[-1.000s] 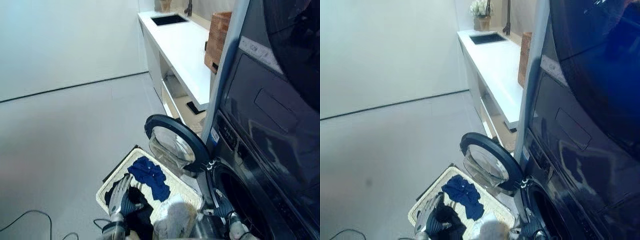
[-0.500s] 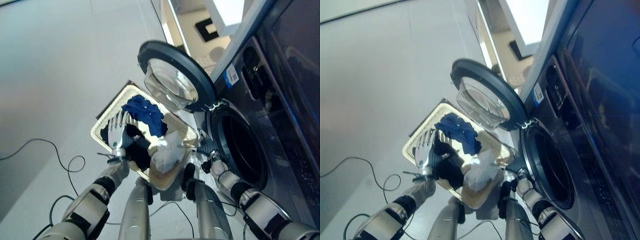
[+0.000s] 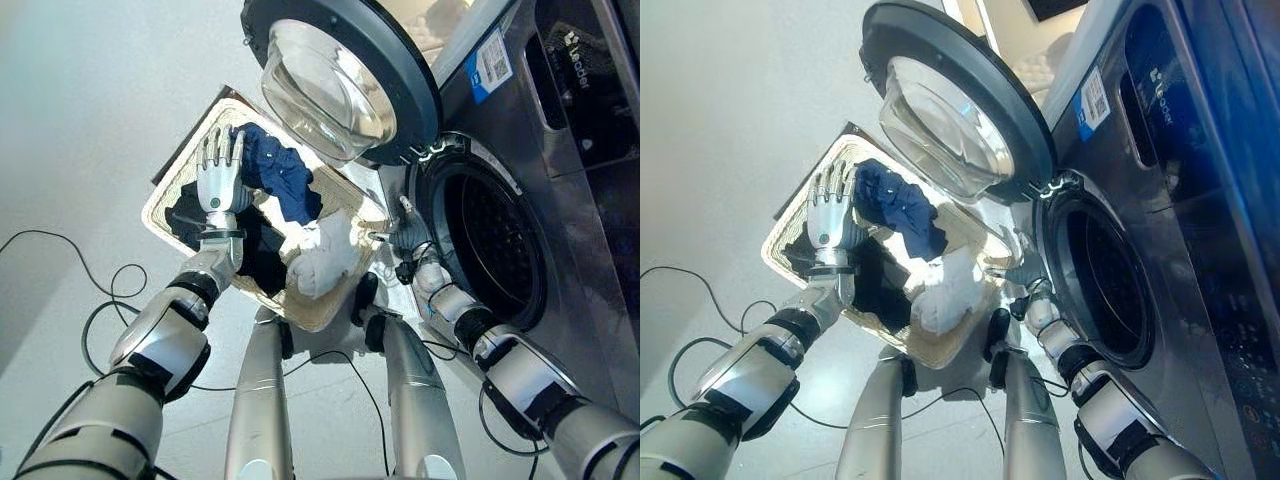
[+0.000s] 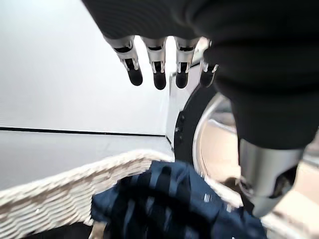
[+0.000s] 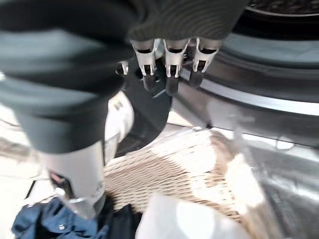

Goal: Put the clothes into the washing machine.

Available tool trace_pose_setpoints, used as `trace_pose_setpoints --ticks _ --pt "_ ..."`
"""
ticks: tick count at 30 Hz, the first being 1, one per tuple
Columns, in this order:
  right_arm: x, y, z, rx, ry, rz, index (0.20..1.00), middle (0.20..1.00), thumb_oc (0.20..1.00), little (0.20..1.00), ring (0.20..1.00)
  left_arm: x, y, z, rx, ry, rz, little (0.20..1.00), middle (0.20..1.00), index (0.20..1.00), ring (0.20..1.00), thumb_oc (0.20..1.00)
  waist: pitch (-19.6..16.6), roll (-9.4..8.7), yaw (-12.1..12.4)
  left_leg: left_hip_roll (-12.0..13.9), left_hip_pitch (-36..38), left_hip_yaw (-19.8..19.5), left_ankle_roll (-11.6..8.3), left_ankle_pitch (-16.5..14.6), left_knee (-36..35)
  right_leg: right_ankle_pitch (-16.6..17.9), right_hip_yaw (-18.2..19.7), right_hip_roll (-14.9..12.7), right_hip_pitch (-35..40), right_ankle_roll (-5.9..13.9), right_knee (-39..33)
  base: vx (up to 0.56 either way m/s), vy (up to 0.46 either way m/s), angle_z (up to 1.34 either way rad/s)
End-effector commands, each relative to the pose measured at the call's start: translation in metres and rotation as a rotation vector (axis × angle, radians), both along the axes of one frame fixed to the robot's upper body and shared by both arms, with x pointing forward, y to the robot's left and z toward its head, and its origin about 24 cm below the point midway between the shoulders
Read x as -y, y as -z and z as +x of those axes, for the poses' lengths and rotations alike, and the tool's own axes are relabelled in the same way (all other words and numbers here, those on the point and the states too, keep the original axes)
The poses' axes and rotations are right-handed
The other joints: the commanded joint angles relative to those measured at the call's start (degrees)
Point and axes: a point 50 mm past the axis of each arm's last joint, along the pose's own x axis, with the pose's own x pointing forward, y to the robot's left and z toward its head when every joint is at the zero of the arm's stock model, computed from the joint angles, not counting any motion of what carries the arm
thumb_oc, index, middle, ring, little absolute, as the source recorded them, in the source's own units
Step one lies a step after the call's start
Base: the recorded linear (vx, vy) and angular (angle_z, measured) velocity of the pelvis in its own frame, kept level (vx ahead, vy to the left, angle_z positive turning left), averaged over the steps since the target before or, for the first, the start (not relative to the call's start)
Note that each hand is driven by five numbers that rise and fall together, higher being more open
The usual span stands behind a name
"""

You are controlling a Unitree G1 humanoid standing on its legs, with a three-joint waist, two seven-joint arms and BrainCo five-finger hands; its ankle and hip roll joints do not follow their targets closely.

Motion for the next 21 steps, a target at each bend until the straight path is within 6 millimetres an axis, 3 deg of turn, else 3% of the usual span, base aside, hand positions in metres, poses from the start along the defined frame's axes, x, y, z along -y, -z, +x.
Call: trace_pose_setpoints --ticks 1,15,21 --pt "0.002 -0.025 0.003 0.107 0.003 0.073 1.0 1.0 1.0 1.0 1.0 -0.009 -0.023 0.006 0.03 -0.059 0.064 1.0 1.0 1.0 1.0 1.0 -1.0 0.63 -0.6 -1.3 -1.2 3.0 -3.08 -0.8 -0.4 1.5 0.4 0.3 0.0 5.99 -1.5 0.0 0.048 0.0" --pt "0.008 -0.04 0.004 0.171 0.045 0.137 1.0 1.0 1.0 1.0 1.0 -0.009 -0.03 0.016 -0.14 -0.111 0.206 1.0 1.0 1.0 1.0 1.0 -1.0 -0.23 -1.5 -1.0 -6.3 3.6 -3.77 -0.4 -1.4 3.7 0.3 0.2 -5.1 7.07 -3.4 0.02 0.01 0.0" --pt "0.009 -0.049 0.004 0.213 0.058 0.187 1.0 1.0 1.0 1.0 1.0 -0.006 -0.041 0.018 -0.107 -0.106 0.25 1.0 1.0 1.0 1.0 1.0 -1.0 -0.86 -1.7 -0.8 -8.4 3.5 -3.91 0.1 -2.0 4.6 0.5 0.5 -7.3 7.39 -3.7 0.04 -0.011 0.02"
